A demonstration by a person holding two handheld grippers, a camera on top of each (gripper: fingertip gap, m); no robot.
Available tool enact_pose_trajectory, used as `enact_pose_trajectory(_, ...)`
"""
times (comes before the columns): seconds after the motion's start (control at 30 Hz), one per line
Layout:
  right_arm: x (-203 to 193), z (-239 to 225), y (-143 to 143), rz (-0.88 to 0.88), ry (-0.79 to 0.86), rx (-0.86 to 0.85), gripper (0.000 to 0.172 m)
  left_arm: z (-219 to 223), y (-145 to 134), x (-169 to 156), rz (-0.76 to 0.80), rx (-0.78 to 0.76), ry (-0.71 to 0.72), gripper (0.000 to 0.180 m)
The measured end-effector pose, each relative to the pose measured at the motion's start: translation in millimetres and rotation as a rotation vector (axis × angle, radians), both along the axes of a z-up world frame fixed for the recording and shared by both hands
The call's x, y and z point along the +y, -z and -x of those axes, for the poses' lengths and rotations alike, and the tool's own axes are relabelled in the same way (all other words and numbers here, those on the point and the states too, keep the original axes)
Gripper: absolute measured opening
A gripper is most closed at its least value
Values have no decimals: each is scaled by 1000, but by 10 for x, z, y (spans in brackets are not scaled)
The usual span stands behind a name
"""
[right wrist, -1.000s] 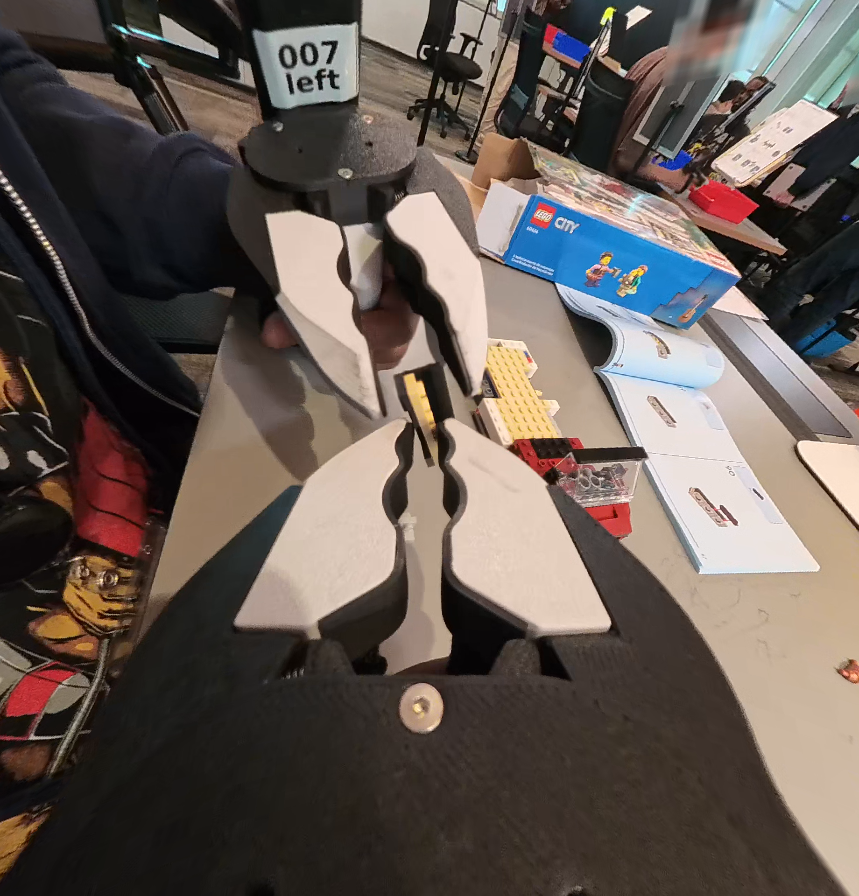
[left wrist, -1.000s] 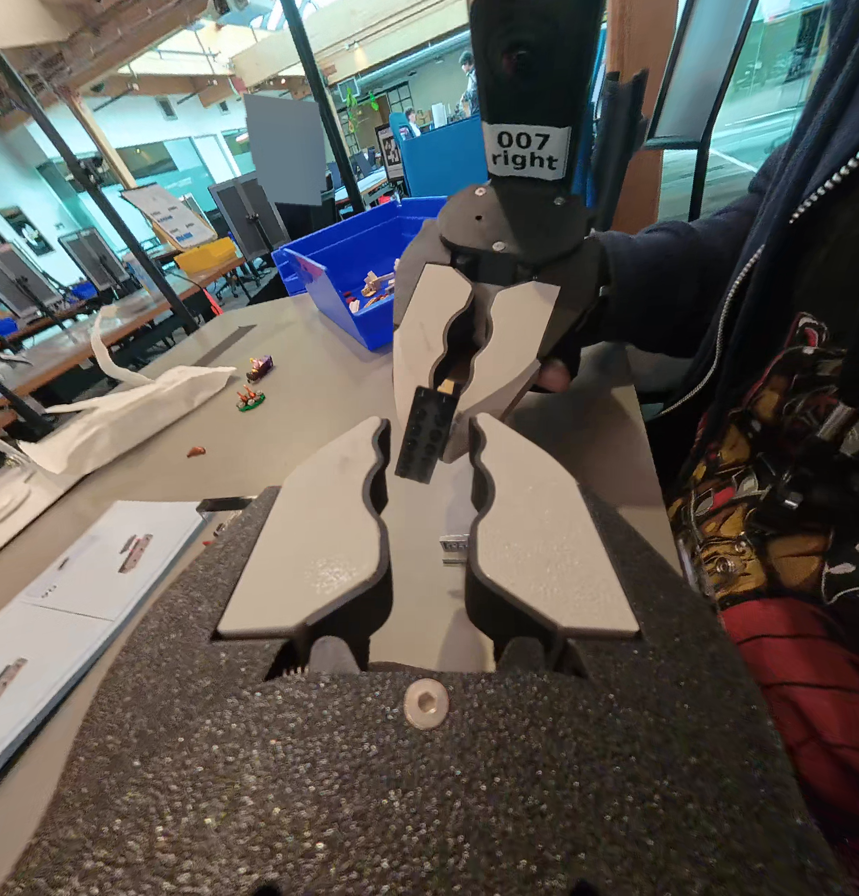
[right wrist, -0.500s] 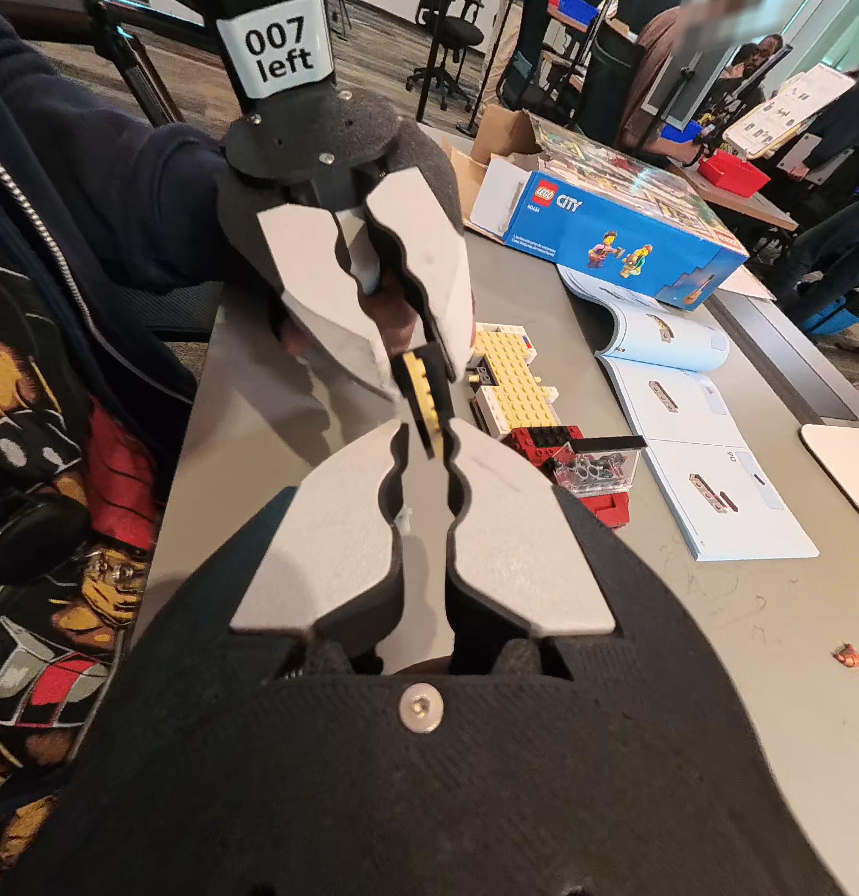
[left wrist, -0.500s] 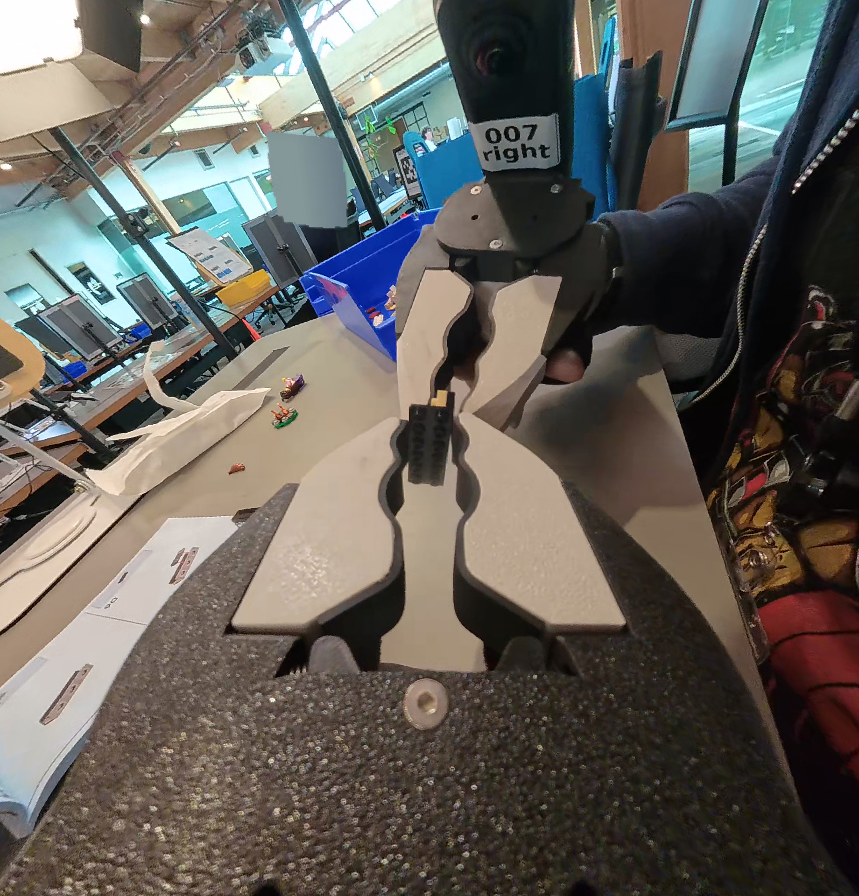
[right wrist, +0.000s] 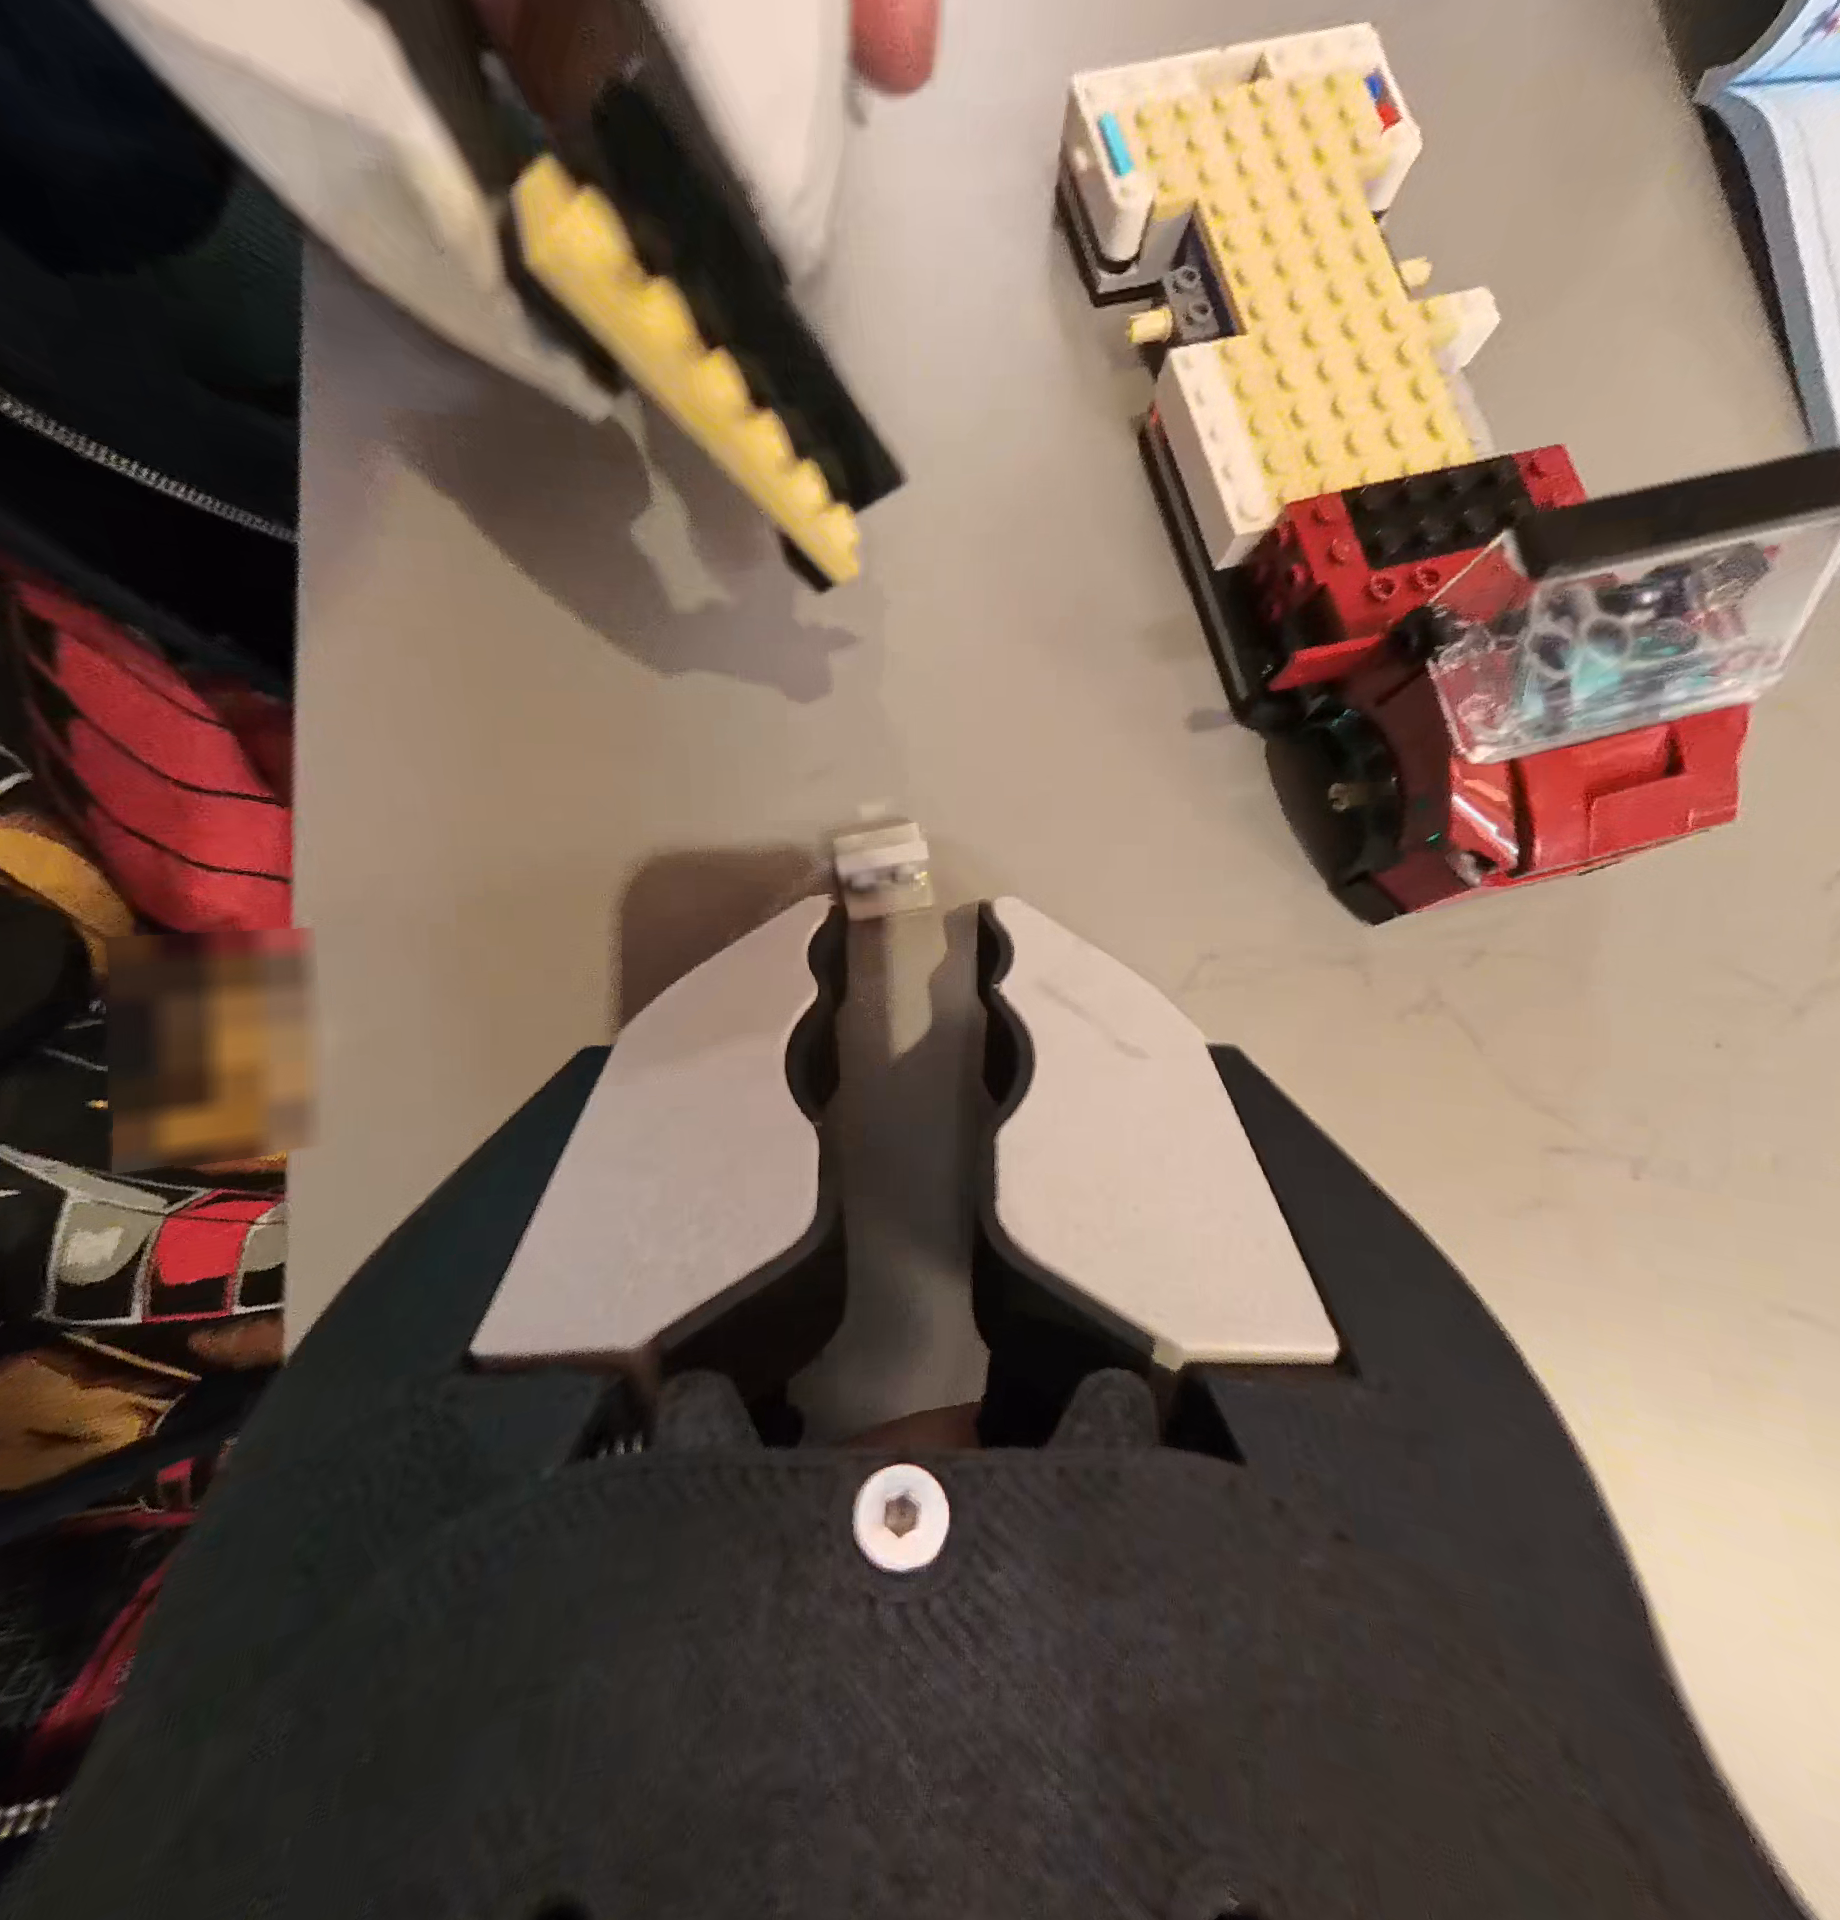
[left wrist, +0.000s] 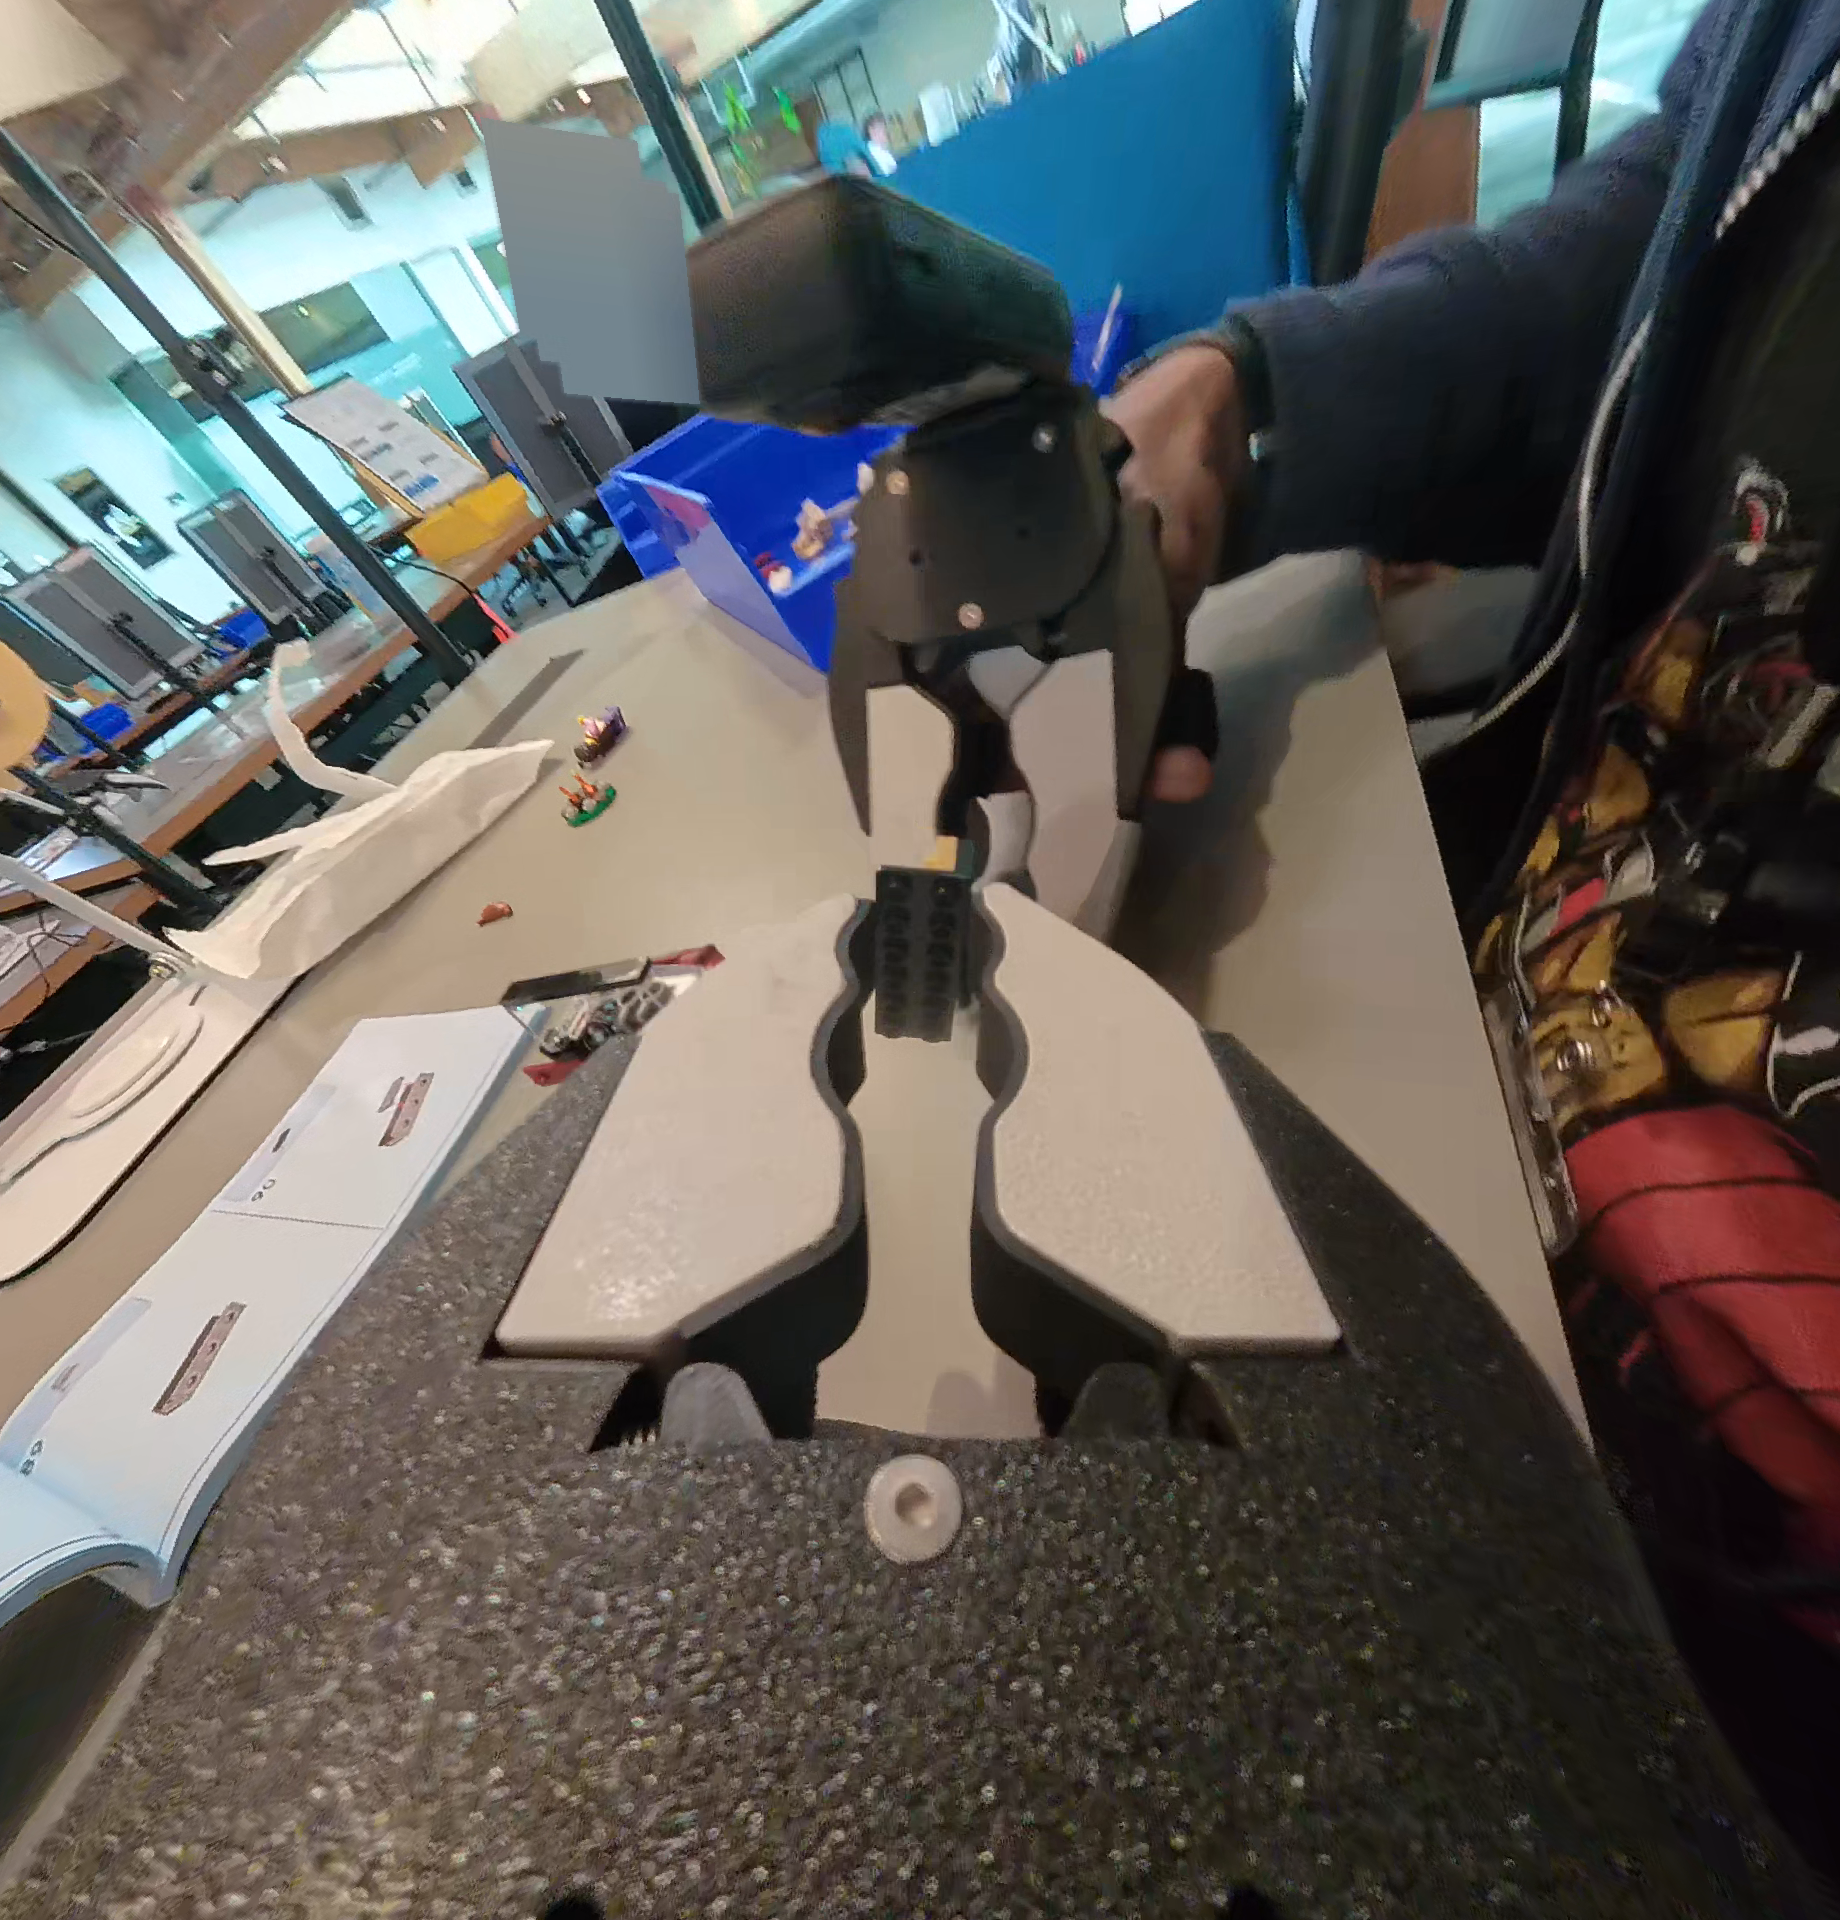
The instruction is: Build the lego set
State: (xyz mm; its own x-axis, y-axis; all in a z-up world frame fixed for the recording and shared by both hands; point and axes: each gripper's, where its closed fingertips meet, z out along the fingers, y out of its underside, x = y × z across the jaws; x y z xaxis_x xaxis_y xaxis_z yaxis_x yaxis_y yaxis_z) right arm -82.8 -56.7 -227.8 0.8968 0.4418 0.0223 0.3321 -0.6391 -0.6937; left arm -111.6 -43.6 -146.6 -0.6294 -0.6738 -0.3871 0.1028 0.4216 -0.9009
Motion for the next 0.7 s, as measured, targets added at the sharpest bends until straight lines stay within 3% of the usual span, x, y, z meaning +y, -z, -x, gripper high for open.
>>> enact_pose_trajectory(0.13, 29, 75, 10, 27, -62, 11, 9, 40, 97, 20, -74, 25, 18, 17)
enact_pose_trajectory(0.4, 92, 125, 9, 39, -77, 2, 13, 90, 266, 62, -249, 15, 72, 17)
enact_pose_trajectory(0.57, 153, 139, 10, 35, -44, -4, 28, 90, 361, 75, -305, 18, 103, 17)
enact_pose_trajectory(0.7, 182, 185, 8, 20, -60, -7, 17, 73, 391, 88, -310, 17, 98, 17)
